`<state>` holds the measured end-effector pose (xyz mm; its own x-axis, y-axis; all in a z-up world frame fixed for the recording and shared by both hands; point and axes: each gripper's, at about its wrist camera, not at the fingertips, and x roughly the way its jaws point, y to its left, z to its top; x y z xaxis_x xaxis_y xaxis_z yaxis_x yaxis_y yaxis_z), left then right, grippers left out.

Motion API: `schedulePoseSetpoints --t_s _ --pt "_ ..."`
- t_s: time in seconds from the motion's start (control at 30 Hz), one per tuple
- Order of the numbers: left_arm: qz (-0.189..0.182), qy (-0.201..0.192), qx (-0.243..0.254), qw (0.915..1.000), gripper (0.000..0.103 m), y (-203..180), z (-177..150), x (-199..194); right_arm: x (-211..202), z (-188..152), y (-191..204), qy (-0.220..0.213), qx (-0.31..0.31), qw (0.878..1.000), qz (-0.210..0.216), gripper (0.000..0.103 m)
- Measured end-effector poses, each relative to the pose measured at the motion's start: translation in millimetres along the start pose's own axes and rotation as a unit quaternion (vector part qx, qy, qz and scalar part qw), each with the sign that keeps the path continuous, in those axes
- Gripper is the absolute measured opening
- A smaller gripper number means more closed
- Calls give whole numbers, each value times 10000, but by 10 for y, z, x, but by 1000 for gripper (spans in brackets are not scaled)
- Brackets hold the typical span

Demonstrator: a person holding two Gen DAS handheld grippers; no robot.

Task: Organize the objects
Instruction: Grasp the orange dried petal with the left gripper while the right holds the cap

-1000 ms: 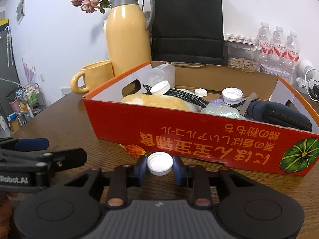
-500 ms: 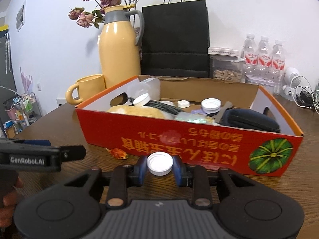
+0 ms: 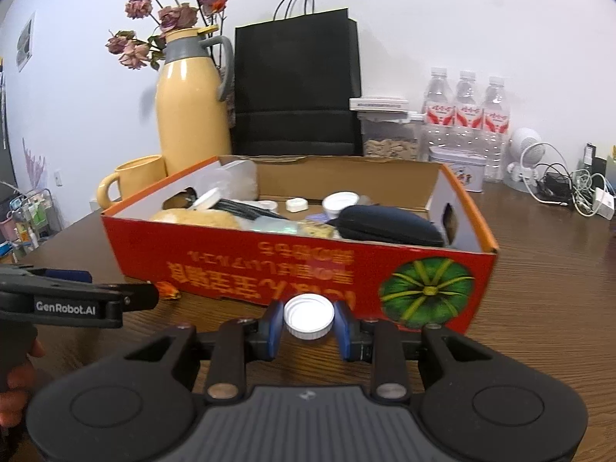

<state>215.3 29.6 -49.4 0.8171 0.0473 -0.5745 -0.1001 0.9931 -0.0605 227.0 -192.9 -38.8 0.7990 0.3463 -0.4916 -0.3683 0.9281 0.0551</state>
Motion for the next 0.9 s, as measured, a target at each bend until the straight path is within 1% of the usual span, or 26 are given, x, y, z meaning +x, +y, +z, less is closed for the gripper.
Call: schedulePoseSetpoints --t_s 0.1,0.17,0.23,0.3,0.37,0.4,0.47,0.57,0.6,0.63,0.67,0.7,0.73,0.9 --pt "-26 45 150 9999 102 -101 6 46 -23 -10 -73 -9 -10 10000 -8 27" --pt "-54 112 207 9997 96 -153 8 81 -33 -13 -104 -16 -20 10000 -8 27" --pt "-51 177 260 9995 84 -185 4 107 -45 -15 -124 -31 -21 10000 -10 27" --pt "-64 213 265 9994 79 -213 5 128 -62 -13 -138 -60 -13 10000 4 27" --pt "-51 178 244 9995 76 -220 12 134 -77 -9 -140 -87 -9 10000 23 27" --pt "-56 176 239 9995 72 -224 14 138 -85 -8 -134 -99 -18 9999 30 27" --pt "-39 192 272 9994 71 -244 19 153 -102 -10 -124 -136 -38 9999 30 27" --pt "-45 187 290 9994 66 -263 26 164 -112 -10 -111 -155 -51 9999 19 27" --pt "-26 185 292 9994 63 -268 31 170 -112 -10 -106 -155 -55 9999 19 27" --pt "3 181 295 9994 56 -271 36 174 -113 -12 -104 -156 -61 9999 19 27" --pt "40 169 297 9994 53 -274 42 177 -114 -13 -101 -159 -69 9998 18 27" --pt "59 158 300 9994 46 -273 45 179 -118 -15 -97 -163 -78 9998 21 27" --pt "62 142 303 9994 42 -275 43 172 -119 -14 -97 -165 -85 9998 22 27" --pt "-17 118 328 9994 42 -272 30 144 -132 -15 -92 -194 -105 9998 13 27"
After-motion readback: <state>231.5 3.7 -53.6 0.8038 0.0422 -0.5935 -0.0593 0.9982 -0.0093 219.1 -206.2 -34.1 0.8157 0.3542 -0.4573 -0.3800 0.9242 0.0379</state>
